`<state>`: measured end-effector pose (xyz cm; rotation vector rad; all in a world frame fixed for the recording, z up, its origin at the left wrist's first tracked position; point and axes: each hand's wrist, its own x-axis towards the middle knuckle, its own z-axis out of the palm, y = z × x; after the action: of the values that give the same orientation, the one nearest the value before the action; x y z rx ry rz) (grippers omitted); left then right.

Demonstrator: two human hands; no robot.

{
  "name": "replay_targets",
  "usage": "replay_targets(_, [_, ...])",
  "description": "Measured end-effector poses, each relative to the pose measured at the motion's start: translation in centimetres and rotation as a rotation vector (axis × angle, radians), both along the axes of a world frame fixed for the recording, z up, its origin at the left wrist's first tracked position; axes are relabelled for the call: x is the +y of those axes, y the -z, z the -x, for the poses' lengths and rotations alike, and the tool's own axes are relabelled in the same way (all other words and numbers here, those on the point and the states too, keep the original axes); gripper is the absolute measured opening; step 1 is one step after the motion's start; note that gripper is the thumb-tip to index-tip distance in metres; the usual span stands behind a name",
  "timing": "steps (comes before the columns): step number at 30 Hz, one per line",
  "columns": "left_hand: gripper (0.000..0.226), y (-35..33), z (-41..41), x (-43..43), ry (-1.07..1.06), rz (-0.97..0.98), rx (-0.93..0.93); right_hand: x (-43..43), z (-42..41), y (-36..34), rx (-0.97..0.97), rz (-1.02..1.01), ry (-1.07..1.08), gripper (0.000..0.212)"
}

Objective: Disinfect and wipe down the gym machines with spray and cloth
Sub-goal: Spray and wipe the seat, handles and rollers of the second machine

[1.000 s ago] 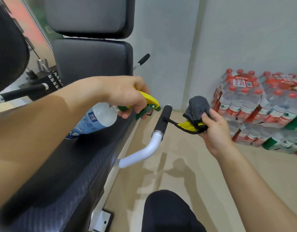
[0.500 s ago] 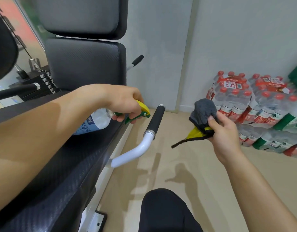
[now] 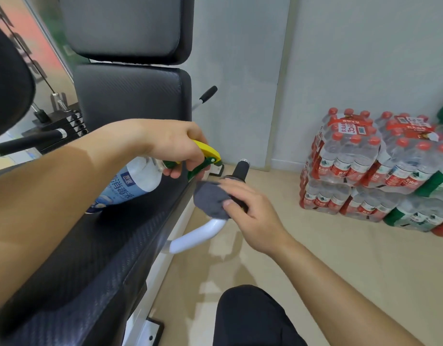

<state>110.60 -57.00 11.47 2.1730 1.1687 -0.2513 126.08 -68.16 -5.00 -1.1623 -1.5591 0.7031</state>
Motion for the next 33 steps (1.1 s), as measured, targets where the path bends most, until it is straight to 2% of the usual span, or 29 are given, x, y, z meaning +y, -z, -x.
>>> replay_targets(1, [0.023, -0.2, 0.2, 0.0, -0.004, 0.008, -0.021, 1.1, -0.1, 0.2, -0.105, -0.002, 0.024, 0.024])
replay_targets(4, [0.024, -0.5, 0.5, 0.2, -0.012, 0.01, -0.041, 5.9, -2.0, 0.1, -0.285, 0.144, 0.139, 0.037])
replay_targets(6, [0.023, -0.5, 0.6, 0.2, -0.014, -0.003, -0.036, 8.7, -3.2, 0.2, -0.344, 0.239, 0.182, 0.032])
replay_targets(11, [0.022, -0.4, 1.0, 0.5, -0.038, -0.038, -0.059, 9.0, -3.1, 0.3, -0.301, 0.267, 0.212, 0.031])
replay_targets(17, [0.022, -0.4, 1.3, 0.8, -0.04, -0.028, -0.083, 0.9, 0.0, -0.1, -0.05, -0.044, 0.013, 0.016])
replay_targets(20, [0.021, -0.3, 1.2, 0.7, -0.033, -0.026, -0.061, 3.0, -0.4, 0.0, -0.053, 0.01, 0.041, 0.014])
replay_targets(23, [0.021, -0.3, 1.0, 0.5, -0.02, -0.041, -0.027, 6.7, -1.3, 0.9, -0.025, 0.1, 0.201, 0.012])
replay_targets(25, [0.02, -0.2, 1.0, 0.3, -0.029, -0.049, -0.045, 8.0, -1.8, 1.9, 0.073, 0.169, 0.314, 0.013])
replay_targets(28, [0.02, -0.3, 1.2, 0.3, -0.036, -0.069, -0.07, 7.1, -1.2, 2.8, 0.349, 0.302, 0.472, 0.04])
replay_targets(29, [0.02, -0.3, 1.3, 0.3, -0.035, -0.07, -0.076, 6.0, -0.3, 2.7, 0.489, 0.331, 0.488, 0.039])
replay_targets(31, [0.021, -0.4, 1.4, 0.2, -0.033, -0.07, -0.079, 3.2, 1.6, 1.5, 0.752, 0.36, 0.464, 0.022])
replay_targets(33, [0.021, -0.4, 1.4, 0.2, -0.028, -0.078, -0.082, 0.9, 2.7, 0.6, 1.003, 0.429, 0.362, 0.013])
